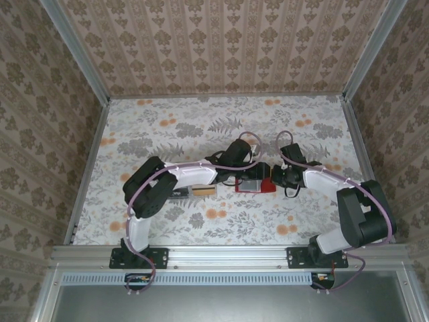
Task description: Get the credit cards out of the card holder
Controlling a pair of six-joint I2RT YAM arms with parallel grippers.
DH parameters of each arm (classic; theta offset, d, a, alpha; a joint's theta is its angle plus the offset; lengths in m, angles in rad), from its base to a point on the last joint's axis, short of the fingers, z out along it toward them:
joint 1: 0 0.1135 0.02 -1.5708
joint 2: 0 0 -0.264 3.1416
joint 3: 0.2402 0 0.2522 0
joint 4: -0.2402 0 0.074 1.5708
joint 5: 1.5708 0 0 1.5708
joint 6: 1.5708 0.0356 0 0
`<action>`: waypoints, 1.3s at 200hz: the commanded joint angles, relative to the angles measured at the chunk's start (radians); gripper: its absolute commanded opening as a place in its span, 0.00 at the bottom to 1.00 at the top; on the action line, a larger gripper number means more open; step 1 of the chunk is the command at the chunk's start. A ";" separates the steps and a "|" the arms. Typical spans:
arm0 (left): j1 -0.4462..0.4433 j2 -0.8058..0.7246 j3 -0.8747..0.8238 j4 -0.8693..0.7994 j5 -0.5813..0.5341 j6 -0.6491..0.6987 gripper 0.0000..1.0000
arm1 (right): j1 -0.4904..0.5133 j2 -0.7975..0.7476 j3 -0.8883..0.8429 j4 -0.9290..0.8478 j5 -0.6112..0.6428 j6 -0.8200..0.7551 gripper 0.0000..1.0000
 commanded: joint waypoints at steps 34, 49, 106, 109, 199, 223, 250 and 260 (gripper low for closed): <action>-0.035 0.072 0.039 0.026 0.035 -0.027 0.49 | -0.059 -0.170 -0.047 -0.036 0.075 0.053 0.29; -0.044 0.087 0.059 0.020 0.039 -0.027 0.48 | -0.075 -0.212 -0.064 -0.040 0.076 0.068 0.29; -0.039 0.036 0.029 -0.008 -0.009 -0.004 0.43 | -0.106 -0.256 -0.090 -0.023 0.011 0.061 0.29; -0.037 0.029 0.022 -0.009 -0.013 -0.003 0.43 | -0.106 -0.252 -0.090 -0.018 0.004 0.060 0.29; -0.031 0.052 -0.023 0.104 0.046 -0.052 0.23 | -0.101 -0.126 -0.047 0.080 -0.166 0.063 0.43; -0.041 0.072 -0.009 0.098 0.053 -0.057 0.17 | -0.103 -0.123 -0.046 0.067 -0.121 0.068 0.44; -0.044 0.079 -0.022 0.092 0.046 -0.058 0.15 | -0.109 -0.118 -0.034 0.064 -0.116 0.072 0.52; -0.047 0.082 -0.027 0.095 0.044 -0.064 0.16 | -0.112 -0.106 -0.024 0.072 -0.135 0.074 0.54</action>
